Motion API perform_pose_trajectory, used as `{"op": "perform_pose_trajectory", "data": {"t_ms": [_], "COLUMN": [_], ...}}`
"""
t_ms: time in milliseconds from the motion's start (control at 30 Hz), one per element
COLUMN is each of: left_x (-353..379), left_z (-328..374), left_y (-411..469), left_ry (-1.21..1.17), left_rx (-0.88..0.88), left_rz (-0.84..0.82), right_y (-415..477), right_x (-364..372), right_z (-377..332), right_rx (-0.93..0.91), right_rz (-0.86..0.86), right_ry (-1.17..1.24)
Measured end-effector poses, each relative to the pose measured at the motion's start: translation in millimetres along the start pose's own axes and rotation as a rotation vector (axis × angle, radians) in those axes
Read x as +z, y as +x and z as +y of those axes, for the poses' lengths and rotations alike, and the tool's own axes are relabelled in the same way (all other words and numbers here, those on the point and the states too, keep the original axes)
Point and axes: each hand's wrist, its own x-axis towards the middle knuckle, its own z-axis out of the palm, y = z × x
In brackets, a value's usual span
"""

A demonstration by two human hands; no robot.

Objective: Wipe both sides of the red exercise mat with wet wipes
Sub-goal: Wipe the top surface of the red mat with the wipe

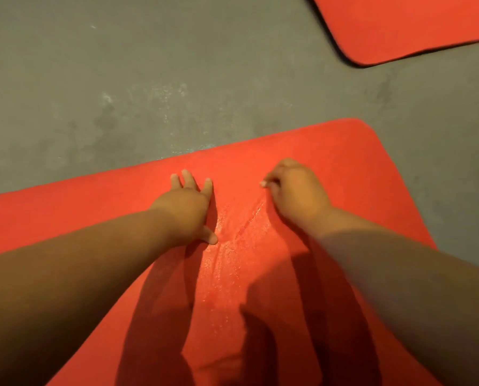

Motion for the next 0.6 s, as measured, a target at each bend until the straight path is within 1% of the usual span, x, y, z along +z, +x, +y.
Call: {"op": "perform_pose_trajectory", "data": {"t_ms": [67, 100, 133, 167, 200, 267, 333, 367, 400, 433, 500, 533, 567, 600], "left_x": [-0.6, -1.2, -1.0, -0.3, 0.1, 0.1, 0.1, -0.4, -0.8, -0.7, -0.4, -0.8, -1.0, -1.3], "left_z": [1.0, 1.5, 1.6, 1.3, 0.7, 0.3, 0.5, 0.8, 0.9, 1.2, 0.5, 0.2, 0.6, 1.0], "left_y": [4.0, 4.8, 5.4, 6.1, 6.8, 8.8, 10.0, 10.5, 10.7, 10.9, 11.7, 11.6, 11.5, 11.3], "left_ry": [0.023, 0.028, 0.026, 0.019, 0.013, 0.003, -0.007, -0.006, -0.002, 0.002, 0.016, 0.021, 0.021, 0.019], "left_rx": [-0.002, -0.003, -0.005, -0.008, -0.011, -0.012, -0.015, -0.016, -0.017, -0.019, -0.020, -0.018, -0.017, -0.019], "left_rz": [-0.008, -0.014, -0.023, -0.029, -0.032, -0.030, -0.033, -0.033, -0.035, -0.037, -0.028, -0.027, -0.030, -0.034], "right_y": [25.4, 28.6, 25.2, 13.9, -4.0, -52.0, -75.7, -67.1, -52.3, -35.6, -5.3, 2.5, 2.2, -5.7], "right_x": [-15.0, -18.5, -17.6, -11.7, -3.1, 10.5, 9.8, 2.2, -6.6, -15.3, -31.0, -33.1, -29.7, -21.1], "right_z": [32.6, 38.1, 35.3, 26.9, 13.1, -18.7, -22.0, -11.6, 1.2, 16.9, 48.3, 55.1, 53.0, 42.5], "right_rx": [0.252, 0.326, 0.339, 0.276, 0.164, -0.097, -0.324, -0.348, -0.284, -0.166, 0.090, 0.188, 0.243, 0.255], "right_rz": [0.150, 0.197, 0.205, 0.184, 0.134, -0.082, -0.271, -0.295, -0.271, -0.211, -0.001, 0.078, 0.113, 0.085], "right_ry": [-0.051, -0.065, -0.064, -0.048, -0.027, 0.006, 0.027, 0.027, -0.006, -0.039, -0.093, -0.116, -0.126, -0.123]}}
